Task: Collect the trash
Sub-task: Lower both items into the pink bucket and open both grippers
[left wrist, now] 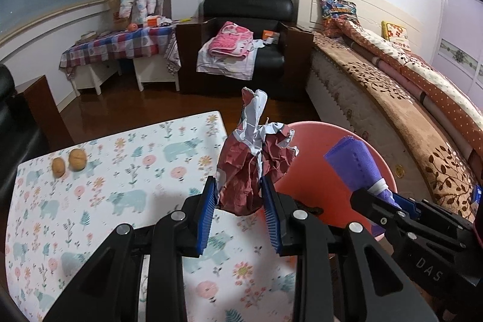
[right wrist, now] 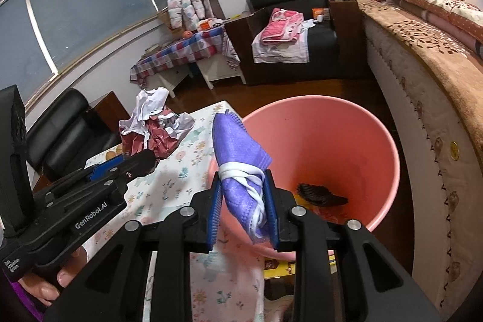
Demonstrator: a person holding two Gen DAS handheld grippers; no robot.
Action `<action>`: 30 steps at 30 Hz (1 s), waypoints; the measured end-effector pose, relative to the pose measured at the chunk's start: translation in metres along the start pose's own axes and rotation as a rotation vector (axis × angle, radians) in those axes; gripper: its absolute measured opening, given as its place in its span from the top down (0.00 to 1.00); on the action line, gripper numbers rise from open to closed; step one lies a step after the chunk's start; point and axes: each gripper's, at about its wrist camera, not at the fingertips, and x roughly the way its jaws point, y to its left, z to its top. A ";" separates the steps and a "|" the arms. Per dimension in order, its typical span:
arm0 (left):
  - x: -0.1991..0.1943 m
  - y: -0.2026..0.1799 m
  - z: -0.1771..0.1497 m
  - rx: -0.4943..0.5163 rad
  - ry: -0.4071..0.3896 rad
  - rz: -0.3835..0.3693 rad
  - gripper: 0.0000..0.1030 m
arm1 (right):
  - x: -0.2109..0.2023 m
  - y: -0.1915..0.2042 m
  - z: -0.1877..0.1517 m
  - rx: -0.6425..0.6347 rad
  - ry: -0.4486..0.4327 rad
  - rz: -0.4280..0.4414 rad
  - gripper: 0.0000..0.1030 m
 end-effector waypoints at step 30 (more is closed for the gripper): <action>0.062 -0.045 0.001 0.054 0.103 -0.120 0.71 | 0.020 -0.048 0.006 0.103 0.001 -0.098 0.74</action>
